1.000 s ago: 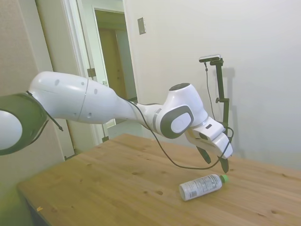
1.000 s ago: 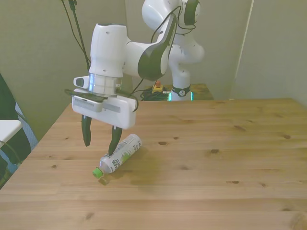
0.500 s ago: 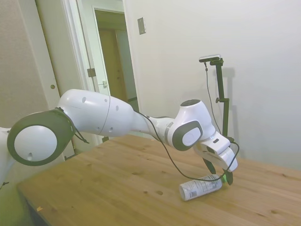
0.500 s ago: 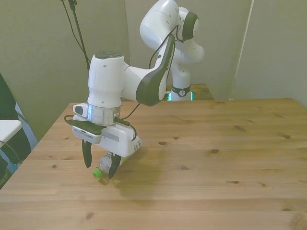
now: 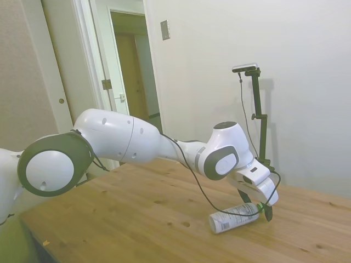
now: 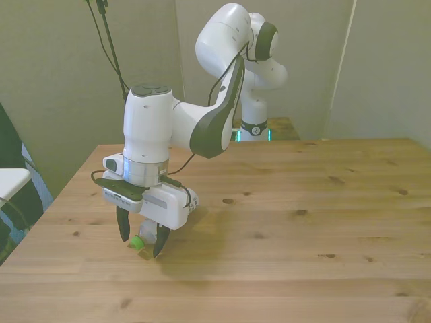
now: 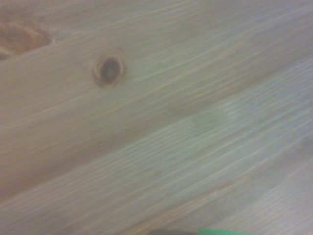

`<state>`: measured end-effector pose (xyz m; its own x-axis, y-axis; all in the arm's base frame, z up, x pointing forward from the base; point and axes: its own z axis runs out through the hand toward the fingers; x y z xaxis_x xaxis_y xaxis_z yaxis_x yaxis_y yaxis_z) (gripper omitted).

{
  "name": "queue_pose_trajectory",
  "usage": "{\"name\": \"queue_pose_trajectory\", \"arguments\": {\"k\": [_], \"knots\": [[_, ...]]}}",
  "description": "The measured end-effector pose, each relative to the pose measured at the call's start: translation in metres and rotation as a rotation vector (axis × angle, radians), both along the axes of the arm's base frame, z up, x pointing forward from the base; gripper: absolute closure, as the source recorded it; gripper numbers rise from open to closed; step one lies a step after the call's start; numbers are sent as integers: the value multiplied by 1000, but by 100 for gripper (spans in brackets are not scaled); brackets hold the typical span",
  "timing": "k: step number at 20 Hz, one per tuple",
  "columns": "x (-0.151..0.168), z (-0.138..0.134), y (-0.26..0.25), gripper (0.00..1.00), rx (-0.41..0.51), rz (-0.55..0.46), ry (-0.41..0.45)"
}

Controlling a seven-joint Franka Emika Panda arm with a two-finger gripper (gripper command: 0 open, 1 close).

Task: Stand the water bottle

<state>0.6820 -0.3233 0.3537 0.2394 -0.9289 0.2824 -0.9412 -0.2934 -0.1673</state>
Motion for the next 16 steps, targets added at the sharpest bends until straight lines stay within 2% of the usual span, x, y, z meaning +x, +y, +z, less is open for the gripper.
{"name": "queue_pose_trajectory", "arguments": {"k": [16], "knots": [[4,-1,-2,100,23,-29,31]]}}
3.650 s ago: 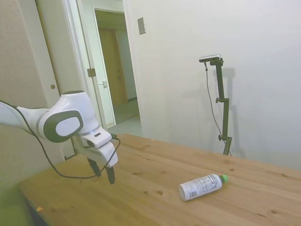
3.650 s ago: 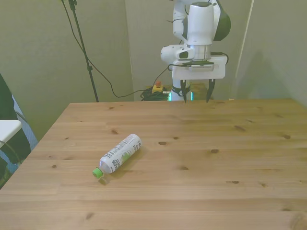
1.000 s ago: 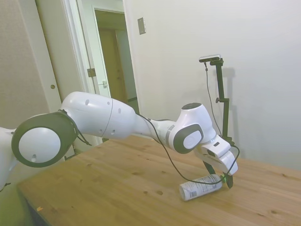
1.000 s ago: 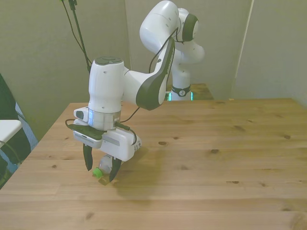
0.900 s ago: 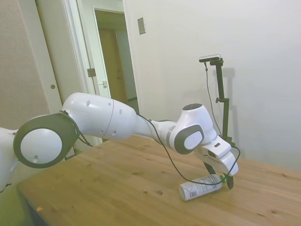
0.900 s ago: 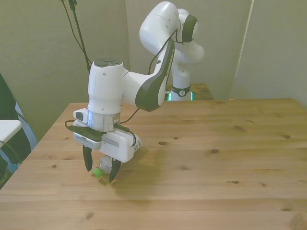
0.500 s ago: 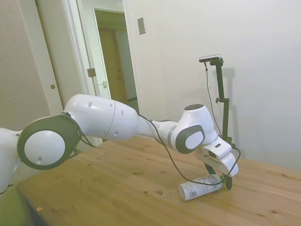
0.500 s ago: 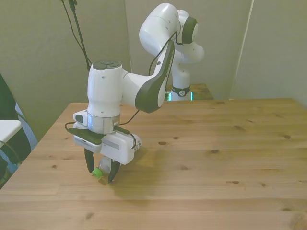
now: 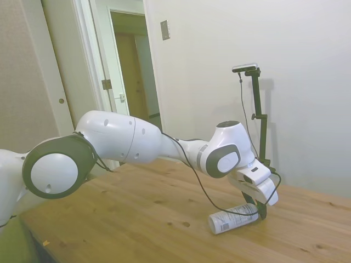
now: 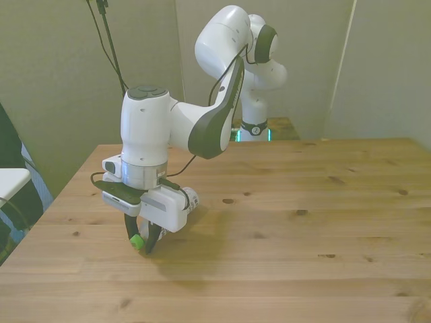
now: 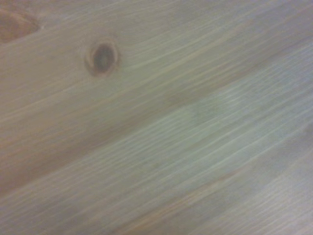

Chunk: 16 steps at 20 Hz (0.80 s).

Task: Stand the water bottle

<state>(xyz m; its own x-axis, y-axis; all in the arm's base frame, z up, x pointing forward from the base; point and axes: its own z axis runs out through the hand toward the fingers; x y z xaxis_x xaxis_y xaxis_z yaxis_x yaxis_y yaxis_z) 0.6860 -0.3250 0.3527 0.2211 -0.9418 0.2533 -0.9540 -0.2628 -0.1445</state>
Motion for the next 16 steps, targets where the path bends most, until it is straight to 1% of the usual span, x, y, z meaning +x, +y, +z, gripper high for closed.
{"name": "queue_pose_trajectory", "arguments": {"k": [5,8,10,12,13,16], "knots": [[2,2,4,100,13,-1,16],[5,3,13,100,33,-16,30],[9,5,22,100,41,-28,23],[12,15,29,100,44,-48,0],[14,24,34,100,43,-58,-20],[13,61,53,100,43,-84,-97]]}}
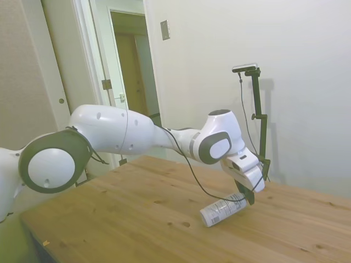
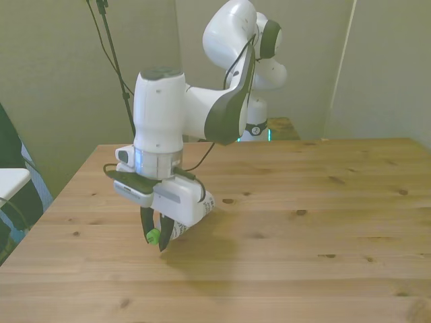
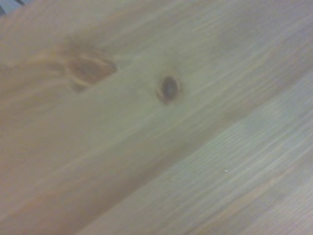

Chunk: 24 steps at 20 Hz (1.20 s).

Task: Stand the water bottle

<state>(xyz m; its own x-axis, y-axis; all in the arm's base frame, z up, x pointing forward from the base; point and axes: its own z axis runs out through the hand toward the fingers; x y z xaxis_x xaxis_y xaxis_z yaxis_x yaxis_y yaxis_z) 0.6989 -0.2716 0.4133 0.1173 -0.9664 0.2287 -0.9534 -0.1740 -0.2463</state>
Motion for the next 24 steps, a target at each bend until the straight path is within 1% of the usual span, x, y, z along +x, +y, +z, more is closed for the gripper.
{"name": "queue_pose_trajectory", "arguments": {"k": [2,5,7,9,12,13,14,18,24], "knots": [[-6,28,19,100,-18,-16,-63],[-24,64,49,100,-73,-43,-138],[-37,79,69,100,-120,-64,-189],[-52,86,86,100,-167,-92,-240],[-73,94,97,100,-245,-141,-328],[-78,95,101,100,-266,-153,-345],[-90,88,127,100,-262,-158,-358],[-92,81,130,100,-302,-155,-366],[-83,65,148,100,-371,-175,-453]]}}
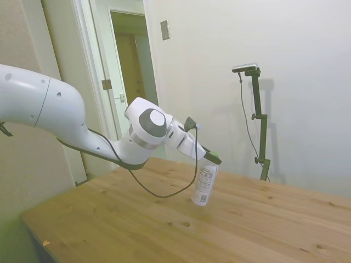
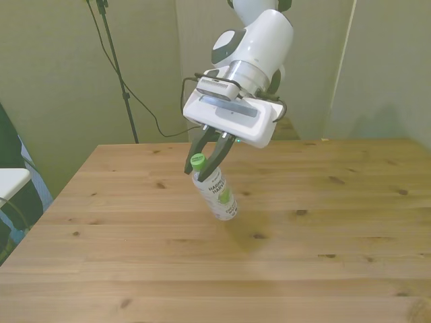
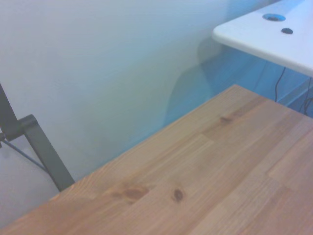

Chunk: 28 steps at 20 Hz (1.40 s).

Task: Stand the water bottle

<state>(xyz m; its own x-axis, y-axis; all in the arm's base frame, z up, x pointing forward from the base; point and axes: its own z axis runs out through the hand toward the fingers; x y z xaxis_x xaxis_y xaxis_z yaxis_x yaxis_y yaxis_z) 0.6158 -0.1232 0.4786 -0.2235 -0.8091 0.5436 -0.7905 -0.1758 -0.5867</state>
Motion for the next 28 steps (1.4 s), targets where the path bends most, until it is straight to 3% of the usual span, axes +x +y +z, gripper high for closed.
{"name": "queue_pose_trajectory", "arguments": {"k": [5,11,12,28], "knots": [[10,-18,14,100,-118,-43,-81],[16,-50,25,100,-152,-72,-96],[16,-50,25,0,-156,-72,-96],[13,-64,29,0,-128,-63,-68]]}}
